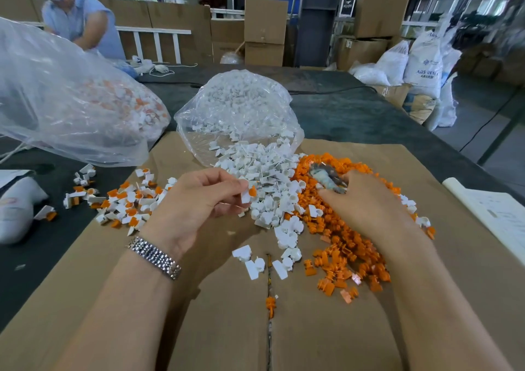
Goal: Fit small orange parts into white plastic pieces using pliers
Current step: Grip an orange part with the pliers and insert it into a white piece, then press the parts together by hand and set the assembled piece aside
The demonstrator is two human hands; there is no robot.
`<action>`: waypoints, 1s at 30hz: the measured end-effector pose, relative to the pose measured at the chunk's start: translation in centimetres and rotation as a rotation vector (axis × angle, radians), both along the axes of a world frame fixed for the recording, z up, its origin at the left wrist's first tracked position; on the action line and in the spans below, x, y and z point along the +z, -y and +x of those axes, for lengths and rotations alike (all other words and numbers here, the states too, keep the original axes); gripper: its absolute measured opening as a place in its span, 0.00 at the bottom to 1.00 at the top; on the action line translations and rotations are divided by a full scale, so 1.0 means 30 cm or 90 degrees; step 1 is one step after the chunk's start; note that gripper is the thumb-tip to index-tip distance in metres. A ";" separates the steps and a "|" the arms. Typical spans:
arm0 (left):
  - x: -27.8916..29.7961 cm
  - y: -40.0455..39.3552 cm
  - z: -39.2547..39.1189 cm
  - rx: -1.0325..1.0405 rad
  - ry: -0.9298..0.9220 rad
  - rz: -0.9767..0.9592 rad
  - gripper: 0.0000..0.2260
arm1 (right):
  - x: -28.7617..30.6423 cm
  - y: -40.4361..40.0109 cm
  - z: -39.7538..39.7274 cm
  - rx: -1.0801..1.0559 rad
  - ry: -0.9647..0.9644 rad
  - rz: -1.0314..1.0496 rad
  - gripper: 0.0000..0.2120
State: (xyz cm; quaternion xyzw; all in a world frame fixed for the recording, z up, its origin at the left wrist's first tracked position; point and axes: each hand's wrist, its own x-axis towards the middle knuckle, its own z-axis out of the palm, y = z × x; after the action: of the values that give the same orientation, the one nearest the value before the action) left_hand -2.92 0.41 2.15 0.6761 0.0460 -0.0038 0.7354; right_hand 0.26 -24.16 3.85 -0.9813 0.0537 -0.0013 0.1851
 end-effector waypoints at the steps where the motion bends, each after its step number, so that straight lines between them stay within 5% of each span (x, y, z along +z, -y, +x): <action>1: -0.002 -0.001 0.000 0.042 -0.006 0.057 0.07 | -0.020 0.005 0.008 -0.020 0.009 -0.047 0.20; 5: -0.016 -0.052 0.008 0.323 0.013 0.547 0.08 | -0.076 0.016 0.012 -0.051 0.034 -0.104 0.29; 8: -0.009 -0.078 0.004 0.384 -0.020 0.747 0.05 | -0.090 0.020 0.018 -0.052 0.041 -0.117 0.32; 11: -0.019 -0.063 0.008 0.361 0.045 0.746 0.09 | -0.091 0.020 0.025 -0.052 0.039 -0.114 0.34; 14: -0.025 -0.030 0.004 0.231 0.137 0.605 0.04 | -0.092 0.018 0.024 -0.043 0.024 -0.098 0.34; 18: -0.026 0.013 -0.003 0.018 0.165 0.529 0.06 | -0.072 0.019 0.007 0.014 0.094 -0.002 0.21; 21: -0.038 0.047 -0.011 -0.075 0.188 0.554 0.04 | -0.052 0.009 -0.020 0.135 0.058 0.078 0.12; 26: -0.056 0.101 -0.024 -0.222 0.214 0.568 0.07 | -0.069 -0.025 -0.037 0.218 0.047 -0.004 0.10; 30: -0.079 0.129 -0.022 -0.240 0.276 0.698 0.10 | -0.082 -0.028 -0.031 0.236 0.063 -0.032 0.08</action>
State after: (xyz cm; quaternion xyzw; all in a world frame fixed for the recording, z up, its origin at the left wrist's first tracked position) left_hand -3.58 -3.47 -0.22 0.9375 -0.2294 0.0283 0.2602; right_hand -0.66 -23.33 1.40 -0.9774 -0.1372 -0.0165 0.1602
